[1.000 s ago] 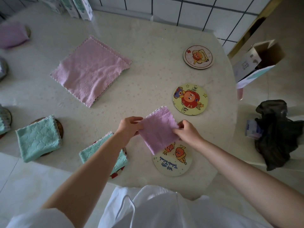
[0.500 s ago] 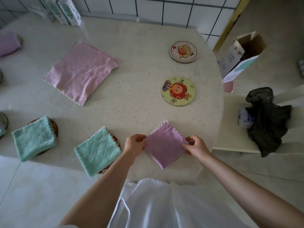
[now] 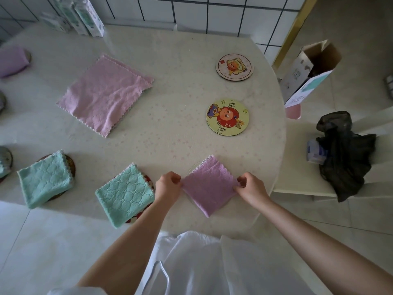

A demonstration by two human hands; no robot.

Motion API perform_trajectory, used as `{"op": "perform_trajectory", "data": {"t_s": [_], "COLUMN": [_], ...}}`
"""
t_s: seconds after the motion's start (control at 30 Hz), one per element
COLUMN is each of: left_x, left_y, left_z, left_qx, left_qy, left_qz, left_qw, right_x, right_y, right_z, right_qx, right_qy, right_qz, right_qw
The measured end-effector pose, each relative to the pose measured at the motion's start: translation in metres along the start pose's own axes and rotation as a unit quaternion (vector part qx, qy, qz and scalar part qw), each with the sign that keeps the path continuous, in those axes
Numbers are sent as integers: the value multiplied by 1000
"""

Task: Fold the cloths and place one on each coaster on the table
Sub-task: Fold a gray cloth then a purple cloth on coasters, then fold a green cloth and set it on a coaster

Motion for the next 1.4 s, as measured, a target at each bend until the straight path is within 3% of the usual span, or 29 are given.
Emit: {"op": "perform_trajectory", "data": {"t_s": [0.2, 0.63, 0.97, 1.2, 1.4], "left_x": [-32, -145, -189, -190, -186], "left_y": [-3, 6, 16, 10, 4], "left_z": [24, 133, 212, 244, 254], "left_qx": [36, 81, 135, 153, 139], "left_qy": [-21, -119, -168, -151, -192], "left_qz": [25, 153, 213, 215, 243], "left_qw": [999, 978, 953, 953, 941], "right_x": [-18, 22, 60, 74, 88], "right_y": [32, 217, 351, 392, 412], "right_z": [12, 116, 208, 254, 274], "right_qx": [-99, -304, -367, -403, -419], "right_qy": [-24, 35, 31, 52, -6], "right_qz": [-158, -286, -305, -336, -399], "right_qw": [982, 908, 878, 850, 815]}}
Point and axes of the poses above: each hand's wrist, its own z-axis towards the middle knuckle, its own x-axis out of the palm, y = z × x, the point moved 3 cm from there along z, towards the middle knuckle, and after that the axes turned 2 degrees about -x, right-handed, at the moved point
